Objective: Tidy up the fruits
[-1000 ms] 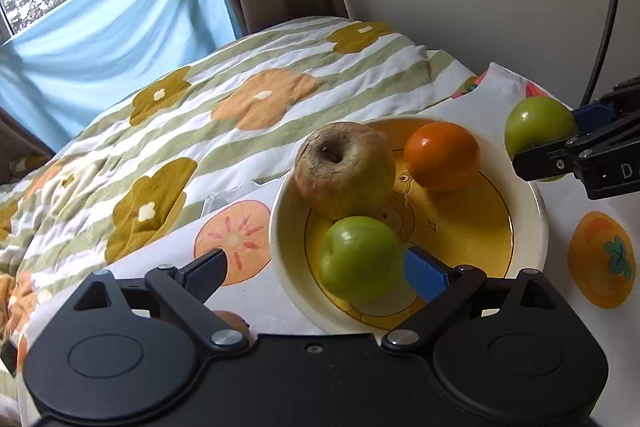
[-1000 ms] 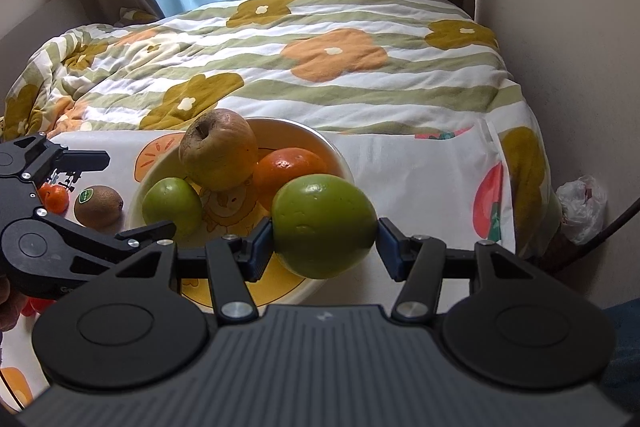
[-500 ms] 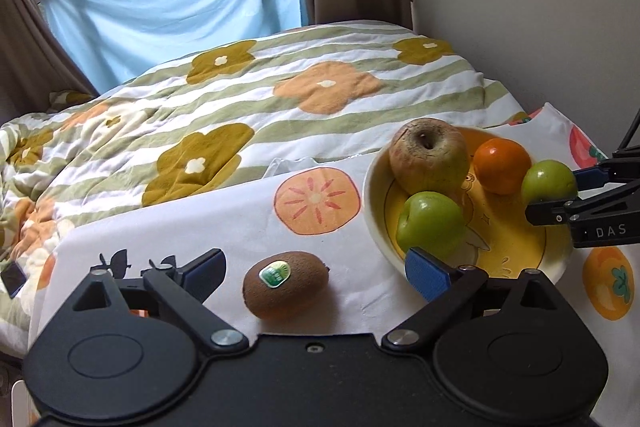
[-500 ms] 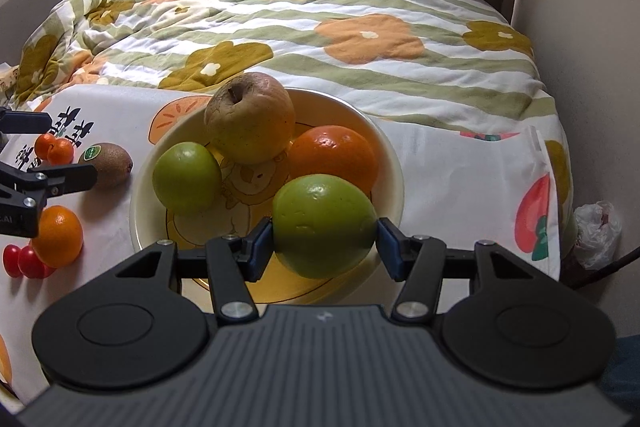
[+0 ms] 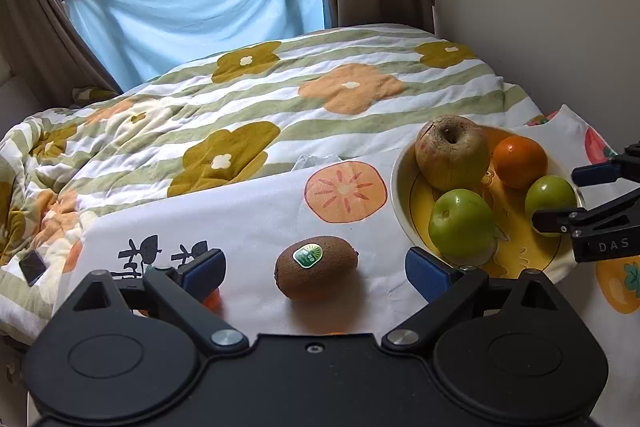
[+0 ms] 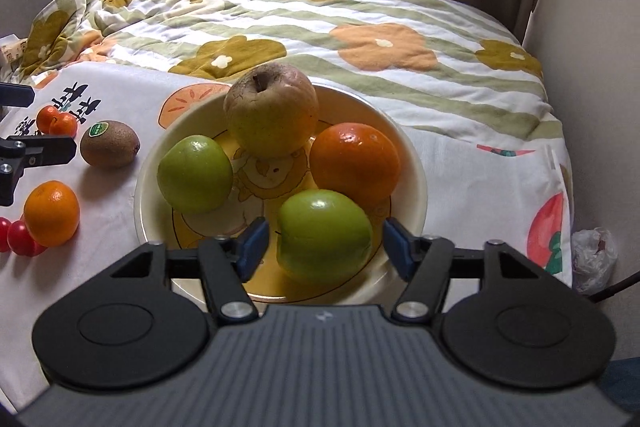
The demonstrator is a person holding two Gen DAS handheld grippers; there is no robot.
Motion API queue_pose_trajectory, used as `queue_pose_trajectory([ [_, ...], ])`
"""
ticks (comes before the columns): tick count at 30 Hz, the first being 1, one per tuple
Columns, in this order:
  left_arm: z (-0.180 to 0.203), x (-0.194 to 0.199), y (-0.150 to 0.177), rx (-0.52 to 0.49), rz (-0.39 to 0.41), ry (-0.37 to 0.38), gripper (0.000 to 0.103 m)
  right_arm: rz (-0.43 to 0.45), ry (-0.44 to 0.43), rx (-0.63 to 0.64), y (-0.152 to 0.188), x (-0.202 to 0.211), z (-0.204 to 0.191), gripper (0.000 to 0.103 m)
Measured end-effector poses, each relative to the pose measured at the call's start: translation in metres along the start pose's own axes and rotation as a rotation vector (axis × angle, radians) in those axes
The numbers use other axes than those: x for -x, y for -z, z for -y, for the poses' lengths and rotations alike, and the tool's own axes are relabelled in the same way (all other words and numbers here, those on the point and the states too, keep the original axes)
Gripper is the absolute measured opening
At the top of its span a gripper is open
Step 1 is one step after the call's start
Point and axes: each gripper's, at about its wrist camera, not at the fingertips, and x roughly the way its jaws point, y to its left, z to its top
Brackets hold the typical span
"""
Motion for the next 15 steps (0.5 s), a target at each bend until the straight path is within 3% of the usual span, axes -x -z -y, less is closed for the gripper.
queue_pose_trajectory([
  [15,0.01,0.045,0.003,-0.006,0.055,-0.056,0.101,0.038,-0.026,-0.125,0.004,0.052,0.016,0.103],
])
